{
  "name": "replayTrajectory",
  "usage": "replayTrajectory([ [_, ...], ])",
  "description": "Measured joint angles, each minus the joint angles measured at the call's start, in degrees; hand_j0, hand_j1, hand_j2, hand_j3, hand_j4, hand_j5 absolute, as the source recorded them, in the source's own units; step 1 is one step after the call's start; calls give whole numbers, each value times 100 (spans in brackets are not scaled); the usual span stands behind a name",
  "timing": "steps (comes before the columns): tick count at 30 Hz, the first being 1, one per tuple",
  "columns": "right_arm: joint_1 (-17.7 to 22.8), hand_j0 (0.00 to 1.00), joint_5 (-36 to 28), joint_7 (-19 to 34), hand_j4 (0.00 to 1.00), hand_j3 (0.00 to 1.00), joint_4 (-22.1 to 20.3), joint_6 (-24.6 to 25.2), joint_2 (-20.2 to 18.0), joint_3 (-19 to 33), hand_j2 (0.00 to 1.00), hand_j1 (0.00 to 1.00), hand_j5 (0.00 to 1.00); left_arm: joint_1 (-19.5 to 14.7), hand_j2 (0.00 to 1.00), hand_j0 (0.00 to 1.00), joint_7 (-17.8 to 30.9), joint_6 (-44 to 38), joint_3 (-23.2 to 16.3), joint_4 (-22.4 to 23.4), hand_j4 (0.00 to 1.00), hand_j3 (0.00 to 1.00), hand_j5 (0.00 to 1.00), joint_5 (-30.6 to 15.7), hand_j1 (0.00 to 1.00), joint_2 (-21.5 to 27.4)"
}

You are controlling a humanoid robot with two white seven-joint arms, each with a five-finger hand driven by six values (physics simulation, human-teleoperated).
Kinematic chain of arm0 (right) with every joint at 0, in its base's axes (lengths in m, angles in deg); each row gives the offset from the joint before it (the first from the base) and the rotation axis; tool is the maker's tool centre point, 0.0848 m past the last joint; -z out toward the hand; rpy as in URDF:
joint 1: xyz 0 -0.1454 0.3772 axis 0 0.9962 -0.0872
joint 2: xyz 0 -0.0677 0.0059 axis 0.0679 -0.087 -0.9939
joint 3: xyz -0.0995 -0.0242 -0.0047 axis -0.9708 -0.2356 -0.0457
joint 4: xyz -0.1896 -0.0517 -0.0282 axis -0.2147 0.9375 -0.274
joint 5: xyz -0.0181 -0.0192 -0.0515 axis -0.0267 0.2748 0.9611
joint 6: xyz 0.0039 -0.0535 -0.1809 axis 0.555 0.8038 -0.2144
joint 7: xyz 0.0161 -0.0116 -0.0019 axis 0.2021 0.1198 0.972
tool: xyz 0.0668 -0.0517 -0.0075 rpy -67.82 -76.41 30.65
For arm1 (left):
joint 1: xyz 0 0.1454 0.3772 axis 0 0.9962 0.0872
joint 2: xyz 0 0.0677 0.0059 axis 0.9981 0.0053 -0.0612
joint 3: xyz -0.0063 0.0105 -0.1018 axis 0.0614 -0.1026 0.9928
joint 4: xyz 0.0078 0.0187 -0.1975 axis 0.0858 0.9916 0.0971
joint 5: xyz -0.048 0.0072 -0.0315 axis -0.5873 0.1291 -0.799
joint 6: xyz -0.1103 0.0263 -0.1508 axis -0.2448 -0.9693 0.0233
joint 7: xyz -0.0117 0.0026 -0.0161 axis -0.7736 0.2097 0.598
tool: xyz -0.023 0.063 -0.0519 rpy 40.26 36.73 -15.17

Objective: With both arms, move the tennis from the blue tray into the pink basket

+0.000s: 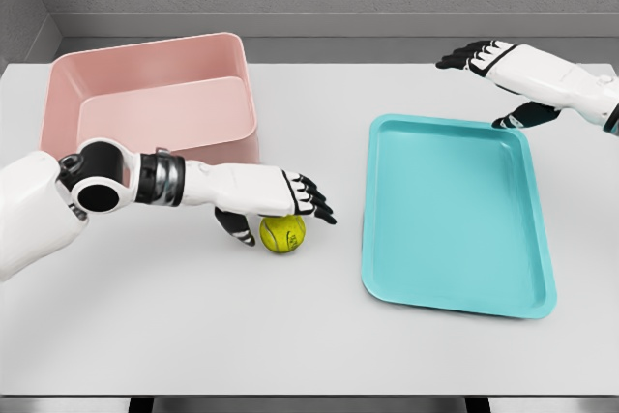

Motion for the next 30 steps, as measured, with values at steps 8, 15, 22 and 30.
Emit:
replayTrajectory([
  [8, 0, 100, 2, 0, 100, 100, 0, 0, -3, 0, 100, 100, 100, 9, 100, 100, -10, 0, -13, 8, 100, 100, 100, -14, 100, 2],
  [15, 0, 100, 1, 0, 100, 100, 0, 0, -9, 0, 100, 100, 100, 26, 100, 100, -20, 0, -22, 54, 100, 100, 100, 7, 100, 11],
  [22, 0, 100, 2, 0, 100, 100, 0, 0, -10, 0, 100, 100, 100, 70, 100, 100, -28, 0, -62, 103, 100, 100, 100, 33, 100, 5],
  [30, 0, 100, 0, 0, 100, 100, 0, 0, -10, 0, 100, 100, 100, 70, 100, 100, -34, 12, -97, 130, 100, 100, 100, 41, 100, 6],
])
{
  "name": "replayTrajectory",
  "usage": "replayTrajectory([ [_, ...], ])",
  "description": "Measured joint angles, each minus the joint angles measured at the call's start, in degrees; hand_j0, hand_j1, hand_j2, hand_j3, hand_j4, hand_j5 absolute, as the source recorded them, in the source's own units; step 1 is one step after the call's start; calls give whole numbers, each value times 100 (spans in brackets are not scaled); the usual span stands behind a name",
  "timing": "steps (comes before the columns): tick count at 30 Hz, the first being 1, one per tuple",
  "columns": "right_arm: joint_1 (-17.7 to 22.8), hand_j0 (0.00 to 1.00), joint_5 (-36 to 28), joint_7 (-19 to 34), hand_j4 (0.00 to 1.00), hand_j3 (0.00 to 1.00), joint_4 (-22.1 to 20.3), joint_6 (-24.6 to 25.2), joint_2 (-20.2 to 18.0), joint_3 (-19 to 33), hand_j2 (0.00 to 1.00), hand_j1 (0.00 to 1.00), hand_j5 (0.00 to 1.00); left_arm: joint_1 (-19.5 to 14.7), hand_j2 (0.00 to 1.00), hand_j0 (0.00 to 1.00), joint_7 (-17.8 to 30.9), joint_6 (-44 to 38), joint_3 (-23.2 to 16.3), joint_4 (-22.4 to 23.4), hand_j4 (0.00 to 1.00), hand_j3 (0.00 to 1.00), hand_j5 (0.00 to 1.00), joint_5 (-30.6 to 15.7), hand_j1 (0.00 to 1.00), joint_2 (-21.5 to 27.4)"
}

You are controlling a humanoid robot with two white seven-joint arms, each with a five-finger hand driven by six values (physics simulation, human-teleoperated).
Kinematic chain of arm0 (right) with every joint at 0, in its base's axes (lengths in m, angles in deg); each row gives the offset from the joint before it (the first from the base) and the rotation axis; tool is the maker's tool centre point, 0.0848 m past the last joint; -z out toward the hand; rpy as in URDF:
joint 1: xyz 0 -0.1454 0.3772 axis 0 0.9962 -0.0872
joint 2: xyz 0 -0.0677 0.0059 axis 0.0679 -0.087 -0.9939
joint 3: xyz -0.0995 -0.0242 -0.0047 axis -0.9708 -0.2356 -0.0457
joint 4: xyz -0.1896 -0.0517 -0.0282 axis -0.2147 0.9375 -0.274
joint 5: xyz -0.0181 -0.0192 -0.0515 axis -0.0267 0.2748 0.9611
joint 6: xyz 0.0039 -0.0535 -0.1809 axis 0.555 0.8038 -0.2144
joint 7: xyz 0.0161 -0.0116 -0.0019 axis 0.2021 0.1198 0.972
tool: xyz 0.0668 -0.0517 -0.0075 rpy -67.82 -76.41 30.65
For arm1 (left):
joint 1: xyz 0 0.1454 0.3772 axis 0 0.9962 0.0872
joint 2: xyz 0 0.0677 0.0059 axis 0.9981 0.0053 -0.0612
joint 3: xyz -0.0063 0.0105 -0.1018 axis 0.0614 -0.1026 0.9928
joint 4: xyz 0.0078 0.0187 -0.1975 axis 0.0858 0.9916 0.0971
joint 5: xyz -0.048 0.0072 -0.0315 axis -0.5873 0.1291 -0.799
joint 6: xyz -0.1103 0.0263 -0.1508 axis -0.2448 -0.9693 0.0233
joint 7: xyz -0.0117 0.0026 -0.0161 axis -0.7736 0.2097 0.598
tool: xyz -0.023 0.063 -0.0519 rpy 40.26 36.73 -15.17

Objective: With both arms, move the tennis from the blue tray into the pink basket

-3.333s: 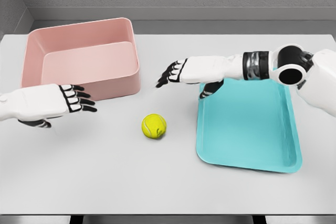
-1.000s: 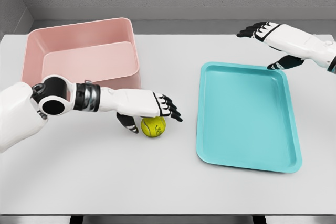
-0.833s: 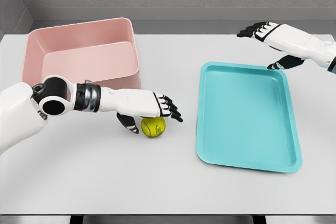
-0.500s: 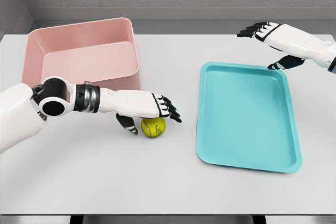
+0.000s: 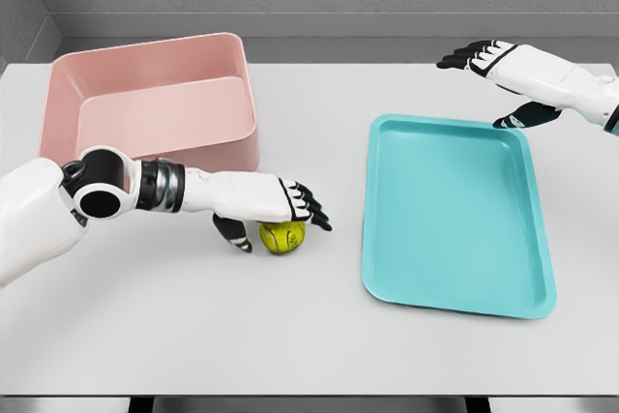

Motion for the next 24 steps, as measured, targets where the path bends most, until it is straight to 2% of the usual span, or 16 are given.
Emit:
replayTrajectory([
  [1, 0, 100, 1, 0, 100, 100, 0, 0, 0, 0, 100, 100, 100, 0, 100, 100, -1, -1, -3, 7, 100, 100, 100, 0, 100, 0],
  [5, 0, 100, -2, -6, 100, 100, 0, 0, -3, 0, 100, 100, 100, 18, 78, 78, -3, 15, -12, 21, 78, 78, 78, 5, 78, 0],
  [8, 0, 100, -2, -8, 100, 100, 0, 0, -1, 0, 100, 100, 100, 35, 72, 72, -4, 20, -14, 24, 72, 72, 72, 10, 72, 2],
  [10, 0, 100, -1, -8, 100, 100, 0, 0, -1, 0, 100, 100, 100, 35, 71, 71, -4, 26, -15, 25, 71, 71, 71, 38, 71, 5],
  [15, 0, 100, 0, -9, 100, 100, 0, 0, 0, 2, 100, 100, 100, 35, 57, 57, -37, 82, -16, 26, 57, 57, 57, 63, 57, 19],
  [24, 0, 100, -2, -9, 100, 100, -2, 0, 8, 6, 100, 100, 100, 35, 52, 52, -64, 171, 17, -5, 52, 52, 52, 33, 52, 53],
])
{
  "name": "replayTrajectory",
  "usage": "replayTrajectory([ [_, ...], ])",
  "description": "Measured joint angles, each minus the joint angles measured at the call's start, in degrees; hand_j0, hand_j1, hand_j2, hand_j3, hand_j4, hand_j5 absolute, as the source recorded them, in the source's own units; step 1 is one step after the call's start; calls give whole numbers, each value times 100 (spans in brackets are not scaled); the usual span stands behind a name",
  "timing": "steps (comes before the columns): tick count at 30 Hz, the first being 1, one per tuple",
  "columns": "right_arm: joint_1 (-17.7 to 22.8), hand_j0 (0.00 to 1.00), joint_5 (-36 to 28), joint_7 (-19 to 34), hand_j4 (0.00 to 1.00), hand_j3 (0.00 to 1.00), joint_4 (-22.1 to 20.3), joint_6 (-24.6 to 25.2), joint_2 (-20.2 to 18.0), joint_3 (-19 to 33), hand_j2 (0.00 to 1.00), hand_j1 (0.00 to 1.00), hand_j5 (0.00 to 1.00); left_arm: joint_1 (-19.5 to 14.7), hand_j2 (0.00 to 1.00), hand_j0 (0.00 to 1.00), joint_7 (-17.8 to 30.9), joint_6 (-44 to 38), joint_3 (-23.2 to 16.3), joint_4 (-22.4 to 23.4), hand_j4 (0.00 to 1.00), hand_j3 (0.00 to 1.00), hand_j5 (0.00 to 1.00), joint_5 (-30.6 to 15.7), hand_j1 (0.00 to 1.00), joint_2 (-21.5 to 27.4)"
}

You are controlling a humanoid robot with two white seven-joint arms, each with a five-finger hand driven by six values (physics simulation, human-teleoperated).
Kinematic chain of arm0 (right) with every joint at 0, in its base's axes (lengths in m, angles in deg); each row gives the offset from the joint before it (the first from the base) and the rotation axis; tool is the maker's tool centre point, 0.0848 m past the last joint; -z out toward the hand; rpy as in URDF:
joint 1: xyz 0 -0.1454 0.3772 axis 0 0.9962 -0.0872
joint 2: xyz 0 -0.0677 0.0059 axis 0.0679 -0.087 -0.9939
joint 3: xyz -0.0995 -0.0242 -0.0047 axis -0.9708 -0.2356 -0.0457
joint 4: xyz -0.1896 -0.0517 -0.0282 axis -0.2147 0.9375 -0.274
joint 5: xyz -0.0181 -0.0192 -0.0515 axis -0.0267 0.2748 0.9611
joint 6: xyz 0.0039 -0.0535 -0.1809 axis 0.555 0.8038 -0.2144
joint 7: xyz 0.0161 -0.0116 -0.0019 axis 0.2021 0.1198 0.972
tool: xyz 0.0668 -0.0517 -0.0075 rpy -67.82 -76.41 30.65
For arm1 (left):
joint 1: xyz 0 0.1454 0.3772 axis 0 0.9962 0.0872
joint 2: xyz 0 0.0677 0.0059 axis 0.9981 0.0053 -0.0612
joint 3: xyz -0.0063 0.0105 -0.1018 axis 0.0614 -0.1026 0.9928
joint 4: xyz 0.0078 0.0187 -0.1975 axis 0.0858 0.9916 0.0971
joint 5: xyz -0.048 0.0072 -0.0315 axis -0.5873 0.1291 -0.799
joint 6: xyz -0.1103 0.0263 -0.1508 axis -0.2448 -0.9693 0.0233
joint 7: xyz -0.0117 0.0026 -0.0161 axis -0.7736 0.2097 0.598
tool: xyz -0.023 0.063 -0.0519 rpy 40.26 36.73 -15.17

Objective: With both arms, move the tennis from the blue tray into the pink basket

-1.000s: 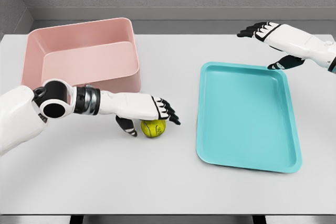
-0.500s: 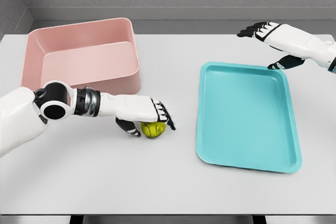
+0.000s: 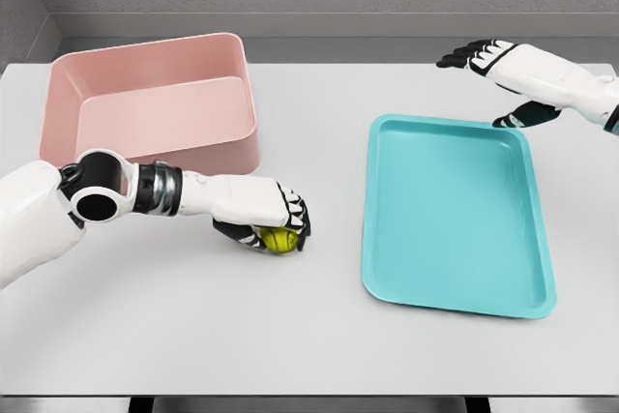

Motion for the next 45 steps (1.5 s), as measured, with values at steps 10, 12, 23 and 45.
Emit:
replayTrajectory([
  [10, 0, 100, -2, 0, 100, 100, -6, 0, 1, 2, 100, 100, 100, -281, 52, 52, 30, 38, 239, -416, 52, 52, 52, -291, 52, 262],
  [12, 0, 100, -1, 0, 100, 100, -10, 0, 1, 2, 100, 100, 100, -404, 52, 52, 40, 38, 262, -447, 52, 52, 52, -383, 52, 343],
  [23, 0, 100, -2, 0, 100, 100, -37, 0, 4, 3, 100, 100, 100, -888, 51, 51, 69, 39, 283, -399, 51, 51, 51, -629, 51, 548],
  [45, 0, 100, -2, 0, 100, 100, -99, 0, 19, 3, 100, 100, 100, -1608, 51, 51, 56, 43, 328, 1347, 51, 51, 51, -764, 51, 522],
])
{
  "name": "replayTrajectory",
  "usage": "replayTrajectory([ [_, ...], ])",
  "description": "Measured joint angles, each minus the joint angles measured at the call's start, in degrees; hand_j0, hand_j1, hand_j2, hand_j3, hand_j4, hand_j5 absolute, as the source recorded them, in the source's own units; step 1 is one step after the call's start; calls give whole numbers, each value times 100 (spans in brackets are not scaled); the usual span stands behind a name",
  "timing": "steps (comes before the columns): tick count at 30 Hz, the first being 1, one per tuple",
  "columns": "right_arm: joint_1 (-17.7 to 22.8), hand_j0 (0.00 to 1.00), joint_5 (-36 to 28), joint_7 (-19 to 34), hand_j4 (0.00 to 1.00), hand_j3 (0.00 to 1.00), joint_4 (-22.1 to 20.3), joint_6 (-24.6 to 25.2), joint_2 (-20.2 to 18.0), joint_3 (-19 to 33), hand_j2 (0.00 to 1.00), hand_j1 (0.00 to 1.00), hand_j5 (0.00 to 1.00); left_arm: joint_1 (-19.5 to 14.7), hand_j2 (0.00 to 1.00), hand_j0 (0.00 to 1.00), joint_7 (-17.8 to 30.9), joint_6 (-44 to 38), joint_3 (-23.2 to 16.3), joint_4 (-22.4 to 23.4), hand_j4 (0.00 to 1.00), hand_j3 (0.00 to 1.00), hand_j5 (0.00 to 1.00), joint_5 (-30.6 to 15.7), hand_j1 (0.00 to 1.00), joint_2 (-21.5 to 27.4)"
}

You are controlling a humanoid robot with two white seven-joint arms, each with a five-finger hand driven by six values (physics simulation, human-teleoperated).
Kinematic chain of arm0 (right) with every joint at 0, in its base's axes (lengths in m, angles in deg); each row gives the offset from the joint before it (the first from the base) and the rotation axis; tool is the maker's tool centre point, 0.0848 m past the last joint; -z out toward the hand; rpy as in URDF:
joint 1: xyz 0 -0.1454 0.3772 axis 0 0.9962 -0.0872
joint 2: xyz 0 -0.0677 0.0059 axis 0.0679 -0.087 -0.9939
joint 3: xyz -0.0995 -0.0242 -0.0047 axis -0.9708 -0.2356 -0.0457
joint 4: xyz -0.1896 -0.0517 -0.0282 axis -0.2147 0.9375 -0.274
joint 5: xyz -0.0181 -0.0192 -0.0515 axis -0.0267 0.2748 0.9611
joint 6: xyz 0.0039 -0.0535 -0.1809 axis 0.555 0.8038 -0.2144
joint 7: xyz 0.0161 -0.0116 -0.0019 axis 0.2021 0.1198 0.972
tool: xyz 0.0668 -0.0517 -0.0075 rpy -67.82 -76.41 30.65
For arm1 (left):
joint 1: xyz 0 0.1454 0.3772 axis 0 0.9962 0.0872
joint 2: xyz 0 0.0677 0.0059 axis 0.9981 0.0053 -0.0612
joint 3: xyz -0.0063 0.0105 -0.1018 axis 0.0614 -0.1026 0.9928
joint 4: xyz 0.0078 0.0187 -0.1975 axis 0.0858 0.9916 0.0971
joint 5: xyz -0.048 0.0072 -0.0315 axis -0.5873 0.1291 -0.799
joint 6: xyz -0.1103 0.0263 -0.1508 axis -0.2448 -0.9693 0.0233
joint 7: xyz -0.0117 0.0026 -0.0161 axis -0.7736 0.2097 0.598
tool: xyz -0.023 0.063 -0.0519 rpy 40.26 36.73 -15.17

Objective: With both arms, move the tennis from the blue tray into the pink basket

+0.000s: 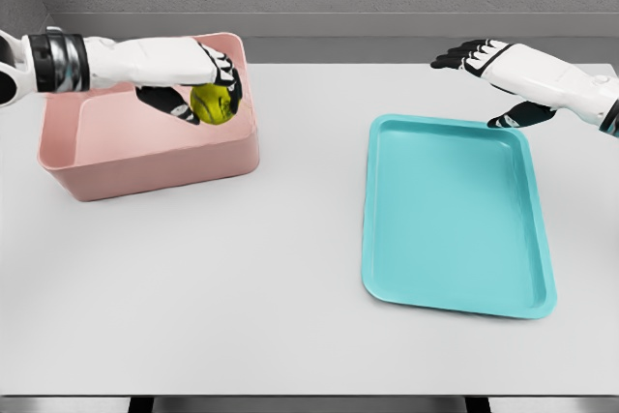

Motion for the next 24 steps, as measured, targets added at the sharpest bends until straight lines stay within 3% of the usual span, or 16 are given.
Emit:
replayTrajectory([
  [10, 0, 100, 0, 0, 100, 100, 2, 0, 15, 0, 100, 100, 100, -79, 53, 53, -15, 4, 51, 1543, 53, 53, 53, 81, 53, -409],
  [12, 0, 100, 0, 0, 100, 100, 2, 0, 16, 0, 100, 100, 100, -79, 90, 90, -26, 3, 52, 1696, 90, 90, 90, 86, 90, -465],
  [13, 0, 100, 0, 0, 100, 100, 1, 0, 16, 0, 100, 100, 100, -79, 100, 100, -33, 1, 54, 1738, 100, 100, 100, 85, 100, -482],
  [21, 0, 100, 0, 0, 100, 100, -3, 0, 17, -4, 100, 100, 100, -79, 100, 100, -63, -2, 68, 1733, 100, 100, 100, 68, 100, -495],
  [24, 0, 100, 1, 0, 100, 100, -4, 0, 17, -4, 100, 100, 100, 317, 100, 100, -61, 2, 233, 910, 100, 100, 100, -75, 100, -193],
])
